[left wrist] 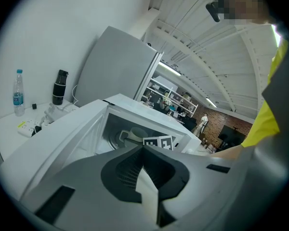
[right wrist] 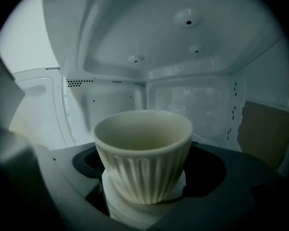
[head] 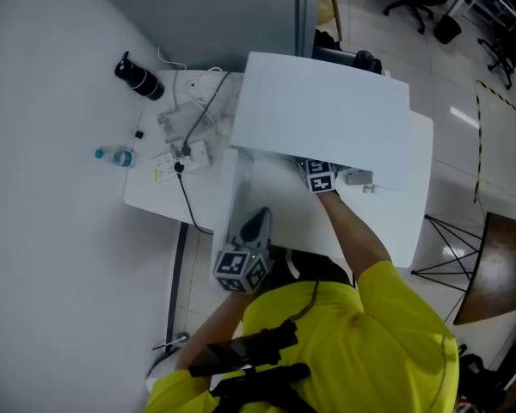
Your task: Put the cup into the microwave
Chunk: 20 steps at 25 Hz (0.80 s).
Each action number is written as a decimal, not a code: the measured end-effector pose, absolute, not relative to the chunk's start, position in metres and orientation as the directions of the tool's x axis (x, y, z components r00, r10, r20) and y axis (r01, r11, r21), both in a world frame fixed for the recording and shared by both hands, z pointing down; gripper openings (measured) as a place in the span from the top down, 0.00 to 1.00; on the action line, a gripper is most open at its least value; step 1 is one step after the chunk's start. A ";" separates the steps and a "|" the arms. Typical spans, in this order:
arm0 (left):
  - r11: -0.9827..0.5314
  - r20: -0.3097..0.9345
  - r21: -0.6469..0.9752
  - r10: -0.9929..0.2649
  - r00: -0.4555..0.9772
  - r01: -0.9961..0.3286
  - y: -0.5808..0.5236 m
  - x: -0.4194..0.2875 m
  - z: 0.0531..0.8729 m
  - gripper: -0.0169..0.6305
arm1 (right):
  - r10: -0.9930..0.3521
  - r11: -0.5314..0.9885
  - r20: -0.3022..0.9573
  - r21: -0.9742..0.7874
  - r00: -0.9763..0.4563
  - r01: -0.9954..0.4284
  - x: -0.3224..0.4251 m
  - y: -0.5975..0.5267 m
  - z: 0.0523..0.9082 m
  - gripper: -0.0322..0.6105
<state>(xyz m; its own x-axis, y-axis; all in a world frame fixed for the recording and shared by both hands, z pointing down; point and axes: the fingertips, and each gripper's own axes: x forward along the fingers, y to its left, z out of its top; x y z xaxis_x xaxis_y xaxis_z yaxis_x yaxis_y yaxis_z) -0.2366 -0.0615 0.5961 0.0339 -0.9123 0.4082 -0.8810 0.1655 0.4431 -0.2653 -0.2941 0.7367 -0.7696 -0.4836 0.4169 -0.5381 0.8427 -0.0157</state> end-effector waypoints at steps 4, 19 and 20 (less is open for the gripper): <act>0.166 0.410 0.447 -0.911 0.036 -0.879 -0.064 -0.236 0.597 0.96 | -0.476 0.848 0.414 -0.017 -0.776 -0.529 -0.266 -0.299 0.737 0.20; 0.152 0.406 0.445 -0.913 0.047 -0.883 -0.075 -0.224 0.594 0.96 | -0.284 0.876 0.374 -0.272 -0.883 -0.397 -0.171 -0.147 0.676 0.18; 0.147 0.401 0.445 -0.915 0.049 -0.883 -0.075 -0.222 0.592 0.96 | -0.284 0.871 0.356 -0.293 -0.890 -0.395 -0.164 -0.142 0.662 0.22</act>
